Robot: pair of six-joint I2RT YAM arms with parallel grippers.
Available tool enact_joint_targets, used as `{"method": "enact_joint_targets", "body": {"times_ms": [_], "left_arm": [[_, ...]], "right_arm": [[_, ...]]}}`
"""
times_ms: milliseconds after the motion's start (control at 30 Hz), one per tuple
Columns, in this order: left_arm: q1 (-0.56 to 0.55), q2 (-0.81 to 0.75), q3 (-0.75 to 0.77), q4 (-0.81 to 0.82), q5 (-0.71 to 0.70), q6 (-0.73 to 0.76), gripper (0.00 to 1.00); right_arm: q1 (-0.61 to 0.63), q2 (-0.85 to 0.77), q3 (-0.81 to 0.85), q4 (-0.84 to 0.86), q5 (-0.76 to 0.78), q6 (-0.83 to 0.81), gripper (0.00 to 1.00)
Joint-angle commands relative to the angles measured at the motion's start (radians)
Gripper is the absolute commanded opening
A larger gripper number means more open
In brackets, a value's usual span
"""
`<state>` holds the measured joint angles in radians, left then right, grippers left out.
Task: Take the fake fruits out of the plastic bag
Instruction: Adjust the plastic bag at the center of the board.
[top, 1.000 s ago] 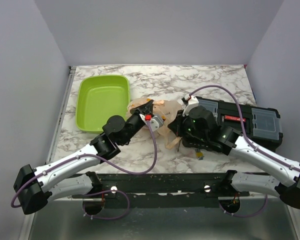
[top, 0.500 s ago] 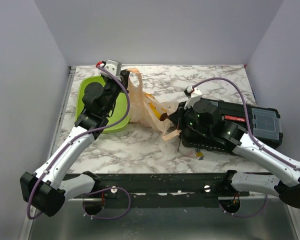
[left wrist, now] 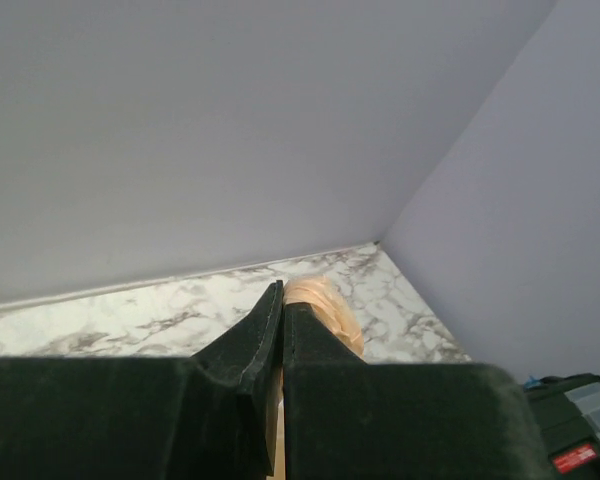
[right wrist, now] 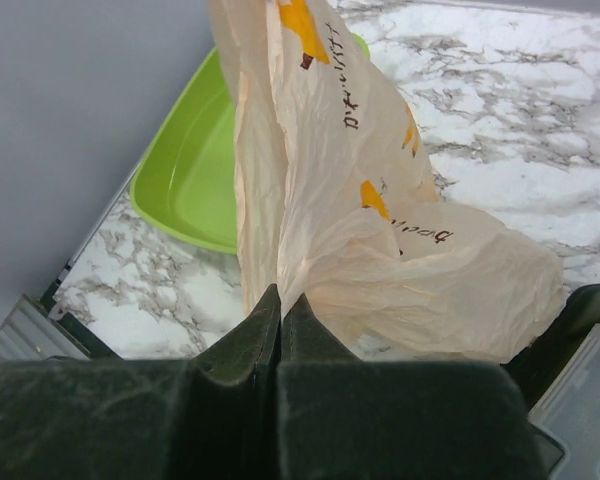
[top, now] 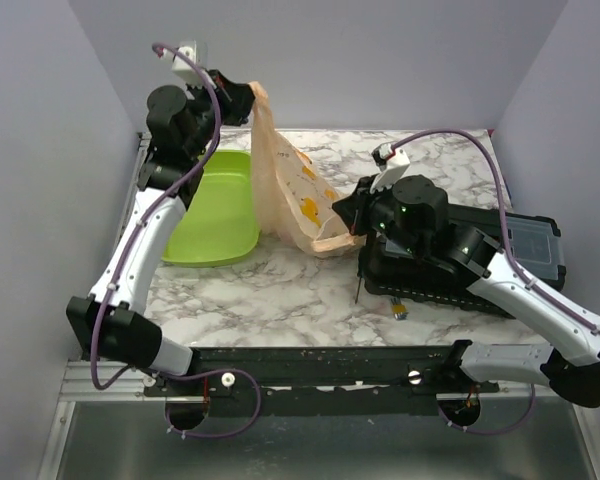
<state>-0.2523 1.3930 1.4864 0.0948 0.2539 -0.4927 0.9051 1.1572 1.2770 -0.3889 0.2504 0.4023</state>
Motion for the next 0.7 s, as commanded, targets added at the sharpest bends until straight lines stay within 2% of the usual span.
{"method": "enact_joint_targets", "body": {"times_ms": [0,133,233,333,500,667], "left_arm": [[0.006,0.137,0.231,-0.159,0.165,-0.125,0.00],[0.007,0.206,0.300,-0.154,0.237,-0.128,0.00],[0.007,0.218,0.301,-0.194,0.242,-0.073,0.00],[0.007,0.218,0.290,-0.264,0.239,0.013,0.00],[0.007,0.174,0.243,-0.436,0.218,0.145,0.02],[0.007,0.018,0.097,-0.491,0.169,0.176,0.44]], "right_arm": [[0.005,-0.040,0.041,-0.017,0.027,-0.045,0.01],[0.005,-0.076,0.011,-0.019,0.001,-0.057,0.01],[0.005,-0.081,-0.044,-0.010,-0.090,-0.051,0.01],[0.005,-0.075,-0.112,0.033,-0.188,-0.026,0.01],[0.005,-0.055,-0.182,0.063,-0.235,0.003,0.01],[0.005,-0.072,-0.232,0.043,-0.230,0.007,0.01]]}}
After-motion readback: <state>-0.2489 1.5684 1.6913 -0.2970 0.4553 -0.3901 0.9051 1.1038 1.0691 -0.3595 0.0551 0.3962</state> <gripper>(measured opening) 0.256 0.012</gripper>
